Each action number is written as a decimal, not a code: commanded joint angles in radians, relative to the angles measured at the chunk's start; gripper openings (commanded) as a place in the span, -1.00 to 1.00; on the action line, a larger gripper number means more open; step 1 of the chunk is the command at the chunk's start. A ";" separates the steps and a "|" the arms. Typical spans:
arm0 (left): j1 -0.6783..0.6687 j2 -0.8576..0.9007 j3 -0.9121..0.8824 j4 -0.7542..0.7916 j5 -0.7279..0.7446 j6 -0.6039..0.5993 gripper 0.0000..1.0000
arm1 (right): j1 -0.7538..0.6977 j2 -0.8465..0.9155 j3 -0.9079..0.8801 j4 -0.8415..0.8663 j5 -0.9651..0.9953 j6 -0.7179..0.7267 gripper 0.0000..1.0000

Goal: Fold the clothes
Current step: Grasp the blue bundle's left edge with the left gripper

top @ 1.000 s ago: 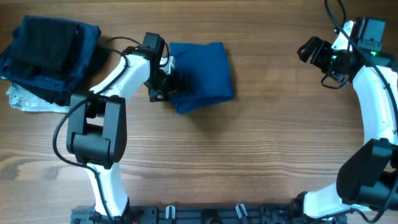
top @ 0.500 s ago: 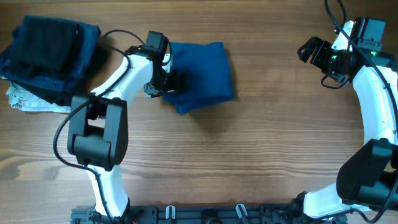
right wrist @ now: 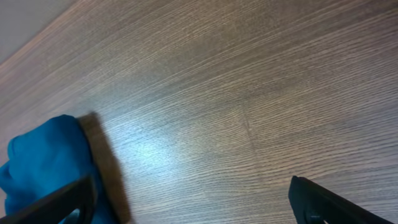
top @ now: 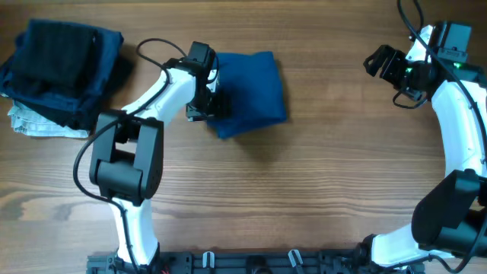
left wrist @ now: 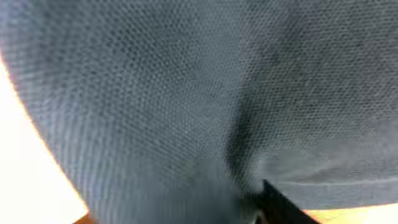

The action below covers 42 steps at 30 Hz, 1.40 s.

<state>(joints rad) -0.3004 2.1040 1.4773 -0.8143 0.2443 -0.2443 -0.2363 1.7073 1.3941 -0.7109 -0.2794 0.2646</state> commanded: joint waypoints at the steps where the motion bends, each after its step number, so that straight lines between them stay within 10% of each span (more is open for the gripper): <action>1: -0.002 0.024 0.008 0.009 -0.010 0.005 -0.92 | 0.002 -0.008 -0.008 0.000 0.014 -0.002 0.99; 15: 0.027 -0.033 0.092 0.029 -0.089 0.057 -0.92 | 0.002 -0.008 -0.008 0.000 0.014 -0.002 0.99; 17: 0.027 -0.028 0.092 0.025 -0.089 0.047 -0.64 | 0.002 -0.008 -0.008 0.000 0.014 -0.002 0.99; 18: 0.027 -0.028 0.092 0.026 -0.089 0.047 0.48 | 0.002 -0.008 -0.008 0.000 0.014 -0.002 0.99; 19: 0.027 -0.028 0.092 0.026 -0.087 0.047 0.92 | 0.002 -0.008 -0.008 0.000 0.014 -0.002 0.99; 32: 0.083 0.069 0.092 0.069 0.122 -0.047 1.00 | 0.002 -0.008 -0.008 0.000 0.014 -0.002 0.99; 34: 0.083 0.106 0.092 0.070 0.126 -0.056 0.99 | 0.002 -0.008 -0.008 0.000 0.014 -0.002 0.99; 38: 0.082 0.111 0.092 0.066 0.126 -0.055 -0.45 | 0.002 -0.008 -0.008 0.000 0.014 -0.002 0.99; 42: 0.082 0.111 0.092 0.068 0.126 -0.055 -0.92 | 0.002 -0.008 -0.008 0.000 0.014 -0.002 0.99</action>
<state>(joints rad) -0.2157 2.1803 1.5761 -0.7433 0.3820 -0.3004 -0.2363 1.7073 1.3941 -0.7113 -0.2790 0.2649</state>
